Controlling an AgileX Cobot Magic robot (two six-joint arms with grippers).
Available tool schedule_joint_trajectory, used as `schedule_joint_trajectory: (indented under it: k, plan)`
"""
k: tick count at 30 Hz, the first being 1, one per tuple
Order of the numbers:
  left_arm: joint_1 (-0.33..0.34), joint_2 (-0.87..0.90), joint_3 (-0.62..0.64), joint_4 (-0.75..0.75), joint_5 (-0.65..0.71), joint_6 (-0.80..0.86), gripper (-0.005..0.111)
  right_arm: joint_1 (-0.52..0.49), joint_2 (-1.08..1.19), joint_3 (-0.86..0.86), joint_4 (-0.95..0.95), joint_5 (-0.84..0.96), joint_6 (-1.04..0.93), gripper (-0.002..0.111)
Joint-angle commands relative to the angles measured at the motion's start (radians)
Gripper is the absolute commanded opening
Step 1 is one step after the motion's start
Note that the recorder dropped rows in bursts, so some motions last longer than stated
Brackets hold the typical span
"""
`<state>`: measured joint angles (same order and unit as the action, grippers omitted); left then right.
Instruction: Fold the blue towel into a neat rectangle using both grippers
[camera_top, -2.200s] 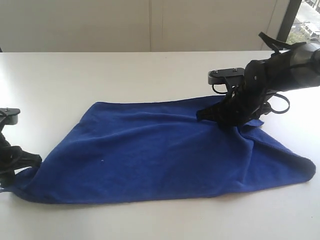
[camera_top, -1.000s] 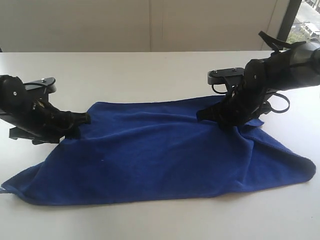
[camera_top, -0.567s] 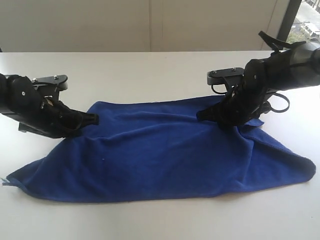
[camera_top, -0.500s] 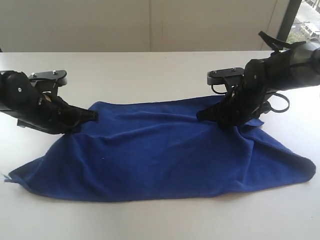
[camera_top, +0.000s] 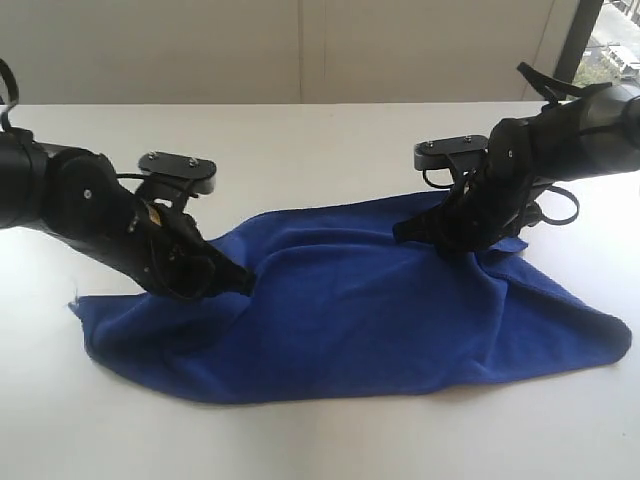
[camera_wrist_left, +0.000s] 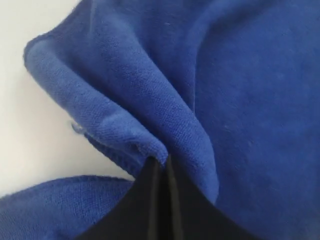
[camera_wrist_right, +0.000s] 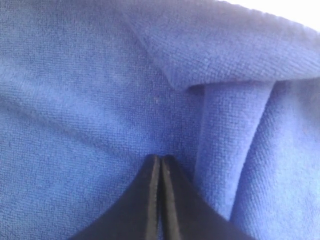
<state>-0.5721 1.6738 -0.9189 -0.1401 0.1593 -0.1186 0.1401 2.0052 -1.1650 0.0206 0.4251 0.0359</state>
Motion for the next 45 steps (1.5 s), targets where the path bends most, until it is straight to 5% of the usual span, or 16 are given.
schedule_joint_trajectory:
  k: [1,5,15,27,33,45]
  plan:
    - [-0.053,0.032,-0.002,-0.004,0.102,0.006,0.000,-0.008,0.027,0.020,-0.021,0.052,-0.011,0.000]
    - [-0.058,0.073,-0.002,-0.008,0.164,0.006,0.003,-0.008,0.027,0.020,-0.021,0.055,-0.011,0.000]
    - [-0.056,-0.019,-0.002,0.020,0.171,0.101,0.062,-0.008,0.027,0.020,-0.021,0.057,-0.011,0.000]
    - [0.130,-0.090,-0.002,0.048,0.167,0.090,0.062,-0.008,0.027,0.020,-0.021,0.054,-0.015,0.000]
    - [0.120,-0.048,-0.002,0.036,0.214,0.119,0.062,-0.008,0.027,0.020,-0.021,0.036,-0.015,0.000]
    - [0.121,-0.044,-0.002,-0.217,0.256,0.579,0.062,-0.008,0.031,0.020,-0.021,0.022,-0.015,0.000]
